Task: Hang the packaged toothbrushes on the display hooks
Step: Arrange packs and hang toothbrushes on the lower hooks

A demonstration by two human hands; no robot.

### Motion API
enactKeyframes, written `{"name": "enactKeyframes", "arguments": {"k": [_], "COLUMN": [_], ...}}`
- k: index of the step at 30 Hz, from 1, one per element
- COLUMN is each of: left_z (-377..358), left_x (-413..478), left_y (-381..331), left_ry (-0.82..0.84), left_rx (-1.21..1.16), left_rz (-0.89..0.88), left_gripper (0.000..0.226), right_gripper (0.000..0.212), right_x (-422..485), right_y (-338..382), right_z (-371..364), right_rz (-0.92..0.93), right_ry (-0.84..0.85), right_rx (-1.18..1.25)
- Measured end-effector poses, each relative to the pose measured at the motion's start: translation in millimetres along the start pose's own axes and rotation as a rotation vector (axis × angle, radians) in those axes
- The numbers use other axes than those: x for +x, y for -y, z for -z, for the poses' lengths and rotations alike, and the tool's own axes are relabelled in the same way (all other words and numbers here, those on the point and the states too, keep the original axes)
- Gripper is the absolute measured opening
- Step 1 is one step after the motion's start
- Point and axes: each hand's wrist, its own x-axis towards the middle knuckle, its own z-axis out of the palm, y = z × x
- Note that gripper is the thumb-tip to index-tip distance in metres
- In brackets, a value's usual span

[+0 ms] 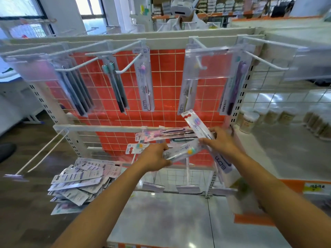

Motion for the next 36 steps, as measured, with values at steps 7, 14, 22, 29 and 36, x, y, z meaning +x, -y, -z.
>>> {"name": "enactKeyframes", "arguments": {"k": [7,14,22,29,36], "left_z": [16,24,27,37,52], "left_x": [1,5,6,2,-6], "left_y": [16,32,39,40,56], "left_ry": [-0.057,-0.023,0.013,0.055,0.041], "left_rx": [-0.277,-0.704,-0.922,-1.077,-1.154], "left_rz": [0.010,0.089,0.116,0.104,0.082], "left_gripper": [0.034,0.025,0.024,0.031,0.028], "right_gripper": [0.038,0.031,0.024,0.014,0.016], "right_x": [-11,-21,-26,-33,-36], "right_y": [7,20,48,74,98], "right_z": [-22,-48,-70,-83,-98], "right_rz": [-0.029,-0.113,-0.119,-0.079,-0.075], "right_ry": [-0.068,0.079,0.119,0.145,0.179], "right_rx": [0.241,0.592,0.711,0.808,0.911]}}
